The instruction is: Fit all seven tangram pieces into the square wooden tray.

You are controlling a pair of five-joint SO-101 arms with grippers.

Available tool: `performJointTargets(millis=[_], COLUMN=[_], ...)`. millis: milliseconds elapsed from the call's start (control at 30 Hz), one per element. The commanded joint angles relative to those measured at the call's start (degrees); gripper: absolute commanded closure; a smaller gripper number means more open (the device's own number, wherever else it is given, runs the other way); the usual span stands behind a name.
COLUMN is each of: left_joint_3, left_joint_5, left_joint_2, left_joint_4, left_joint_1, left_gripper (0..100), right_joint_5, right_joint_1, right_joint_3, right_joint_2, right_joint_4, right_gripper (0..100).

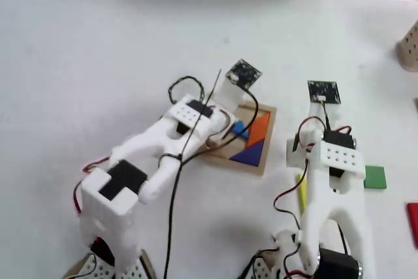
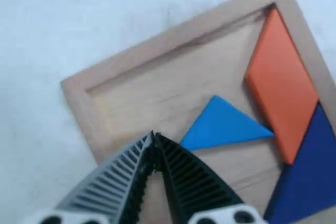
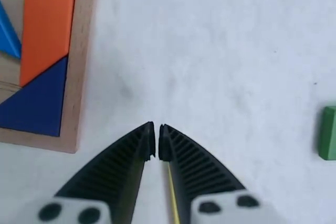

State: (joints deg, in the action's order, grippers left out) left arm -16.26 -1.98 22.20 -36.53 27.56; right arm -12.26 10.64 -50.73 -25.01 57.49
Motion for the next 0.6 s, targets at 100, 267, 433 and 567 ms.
performJointTargets(millis=[100, 267, 433, 567], left_joint_3=[1.32, -0.35, -0.7, -0.79], left_joint_5=[-1.85, -1.49, -0.79, 7.91], left_joint_2=[-2.95, -3.56, -3.47, -3.03], left_joint_4=[-5.63, -3.78, 7.38, 14.33], left_joint_1=[1.36, 2.33, -2.59, -3.74], left_gripper=[98, 98, 98, 98], right_joint_5=[0.44, 0.44, 0.44, 0.44], right_joint_1=[-0.75, -0.75, -0.75, -0.75], right_joint_3=[0.35, 0.35, 0.35, 0.35], right_joint_2=[-1.54, -1.54, -1.54, -1.54], right_joint_4=[-0.92, -0.92, -0.92, -0.92], right_gripper=[97.7, 97.7, 97.7, 97.7])
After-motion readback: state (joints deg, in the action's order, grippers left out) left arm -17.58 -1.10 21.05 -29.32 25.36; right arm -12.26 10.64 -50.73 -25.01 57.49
